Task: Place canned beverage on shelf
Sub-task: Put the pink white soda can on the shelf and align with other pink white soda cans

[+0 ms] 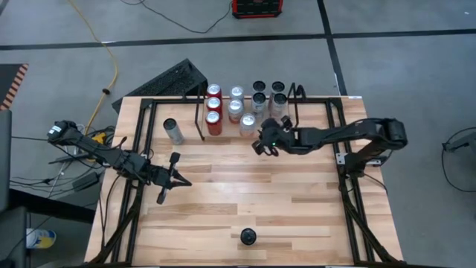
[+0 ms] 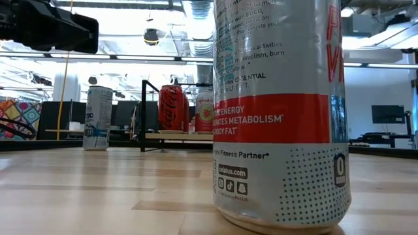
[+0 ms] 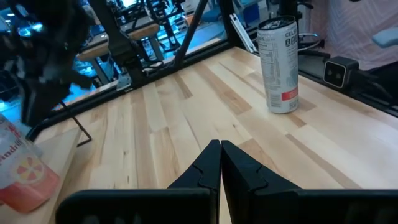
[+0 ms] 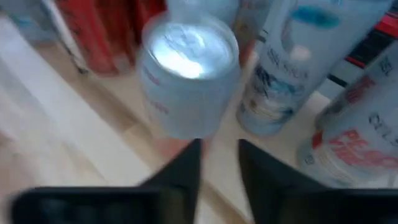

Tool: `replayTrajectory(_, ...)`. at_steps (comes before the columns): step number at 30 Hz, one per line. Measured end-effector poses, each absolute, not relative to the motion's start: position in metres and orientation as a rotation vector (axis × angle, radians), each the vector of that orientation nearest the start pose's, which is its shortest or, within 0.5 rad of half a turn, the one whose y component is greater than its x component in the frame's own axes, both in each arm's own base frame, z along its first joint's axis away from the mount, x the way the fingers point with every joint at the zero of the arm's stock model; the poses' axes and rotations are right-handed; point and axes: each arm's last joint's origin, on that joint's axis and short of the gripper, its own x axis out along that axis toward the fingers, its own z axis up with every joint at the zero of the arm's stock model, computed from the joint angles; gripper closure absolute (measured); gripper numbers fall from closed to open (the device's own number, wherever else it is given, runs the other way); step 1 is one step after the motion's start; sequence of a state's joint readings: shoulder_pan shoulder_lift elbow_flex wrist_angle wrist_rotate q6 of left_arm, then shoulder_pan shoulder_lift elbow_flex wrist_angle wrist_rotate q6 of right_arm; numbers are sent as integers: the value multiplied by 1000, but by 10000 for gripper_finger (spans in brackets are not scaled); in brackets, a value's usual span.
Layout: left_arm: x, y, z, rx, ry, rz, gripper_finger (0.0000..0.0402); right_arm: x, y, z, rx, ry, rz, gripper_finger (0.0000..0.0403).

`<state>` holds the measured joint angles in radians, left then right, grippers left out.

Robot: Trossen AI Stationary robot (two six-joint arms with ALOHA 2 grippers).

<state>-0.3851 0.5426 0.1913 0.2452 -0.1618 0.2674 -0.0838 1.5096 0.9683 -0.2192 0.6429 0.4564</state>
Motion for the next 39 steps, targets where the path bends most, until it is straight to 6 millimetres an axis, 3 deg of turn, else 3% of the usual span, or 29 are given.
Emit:
replayTrajectory(3, 132, -48, 202, 297, 69, -235, 402, 315, -46, 218, 169, 578, -884, 372)
replayTrajectory(4, 132, -48, 202, 298, 69, -235, 402, 315, -46, 216, 157, 585, -900, 383)
replayTrajectory(13, 132, -48, 201, 314, 81, -236, 402, 325, -53, 198, 111, 571, -987, 386)
replayTrajectory(39, 132, -48, 201, 314, 82, -236, 402, 337, -65, 208, 173, 477, -817, 386)
